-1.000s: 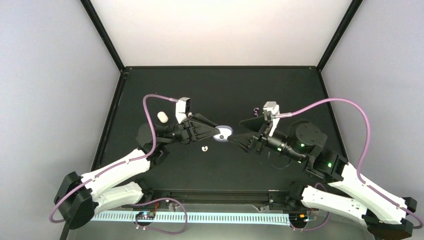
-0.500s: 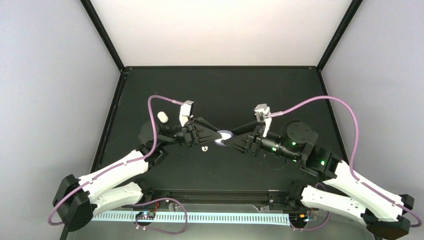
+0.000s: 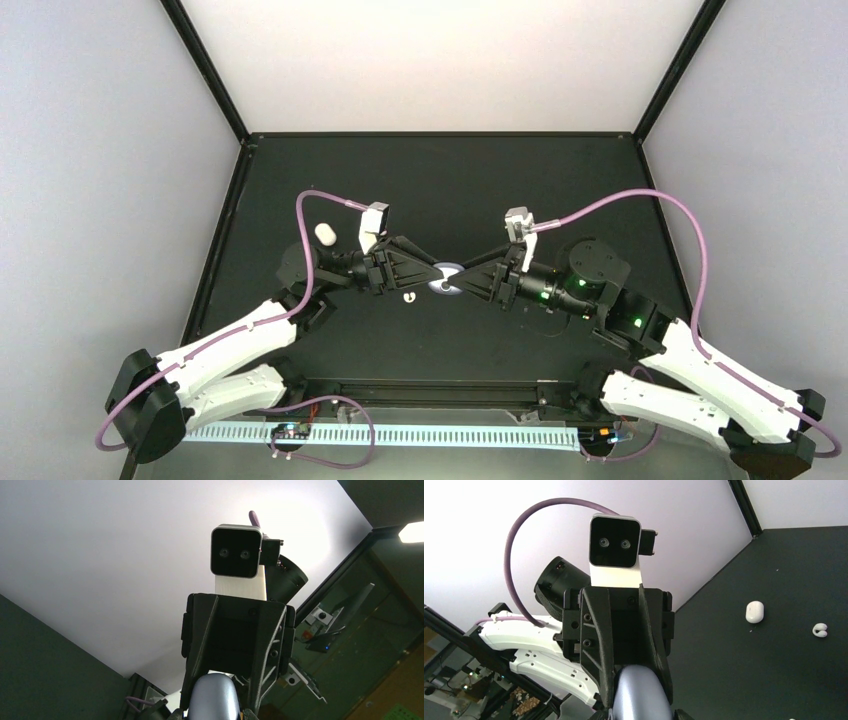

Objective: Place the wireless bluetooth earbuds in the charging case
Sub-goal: Pick up the charging case at the center of the board.

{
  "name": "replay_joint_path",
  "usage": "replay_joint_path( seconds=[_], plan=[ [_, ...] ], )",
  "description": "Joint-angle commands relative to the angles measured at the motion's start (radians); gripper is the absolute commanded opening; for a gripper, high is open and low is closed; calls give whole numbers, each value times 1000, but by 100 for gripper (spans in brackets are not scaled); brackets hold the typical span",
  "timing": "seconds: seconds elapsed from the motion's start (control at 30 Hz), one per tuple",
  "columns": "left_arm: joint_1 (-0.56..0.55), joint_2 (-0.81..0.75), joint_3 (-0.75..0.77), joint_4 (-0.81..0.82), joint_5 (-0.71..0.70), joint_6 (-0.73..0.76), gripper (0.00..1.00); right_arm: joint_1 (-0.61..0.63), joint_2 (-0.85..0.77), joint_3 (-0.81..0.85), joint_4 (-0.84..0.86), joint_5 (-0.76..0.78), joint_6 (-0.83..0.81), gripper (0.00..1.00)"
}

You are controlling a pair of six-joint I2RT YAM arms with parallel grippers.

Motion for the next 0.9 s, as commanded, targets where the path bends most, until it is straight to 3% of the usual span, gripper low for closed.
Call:
replay_joint_path(
  seconds=[0.0,0.23,0.57,0.87],
  plan=[
    [2,-10,-3,19,16,9,1,-6,6,-9,45,-63,7,33],
    [2,-9,4,23,9,6,2,-6,17,-4,45,-92,15,36],
    [2,-10,6,14,-3,5,2,-6,21,-4,52,-105,16,21],
    [2,-26,-3,-15,-25,7,66,-7,-15,-13,88,-100,6,12]
  ],
)
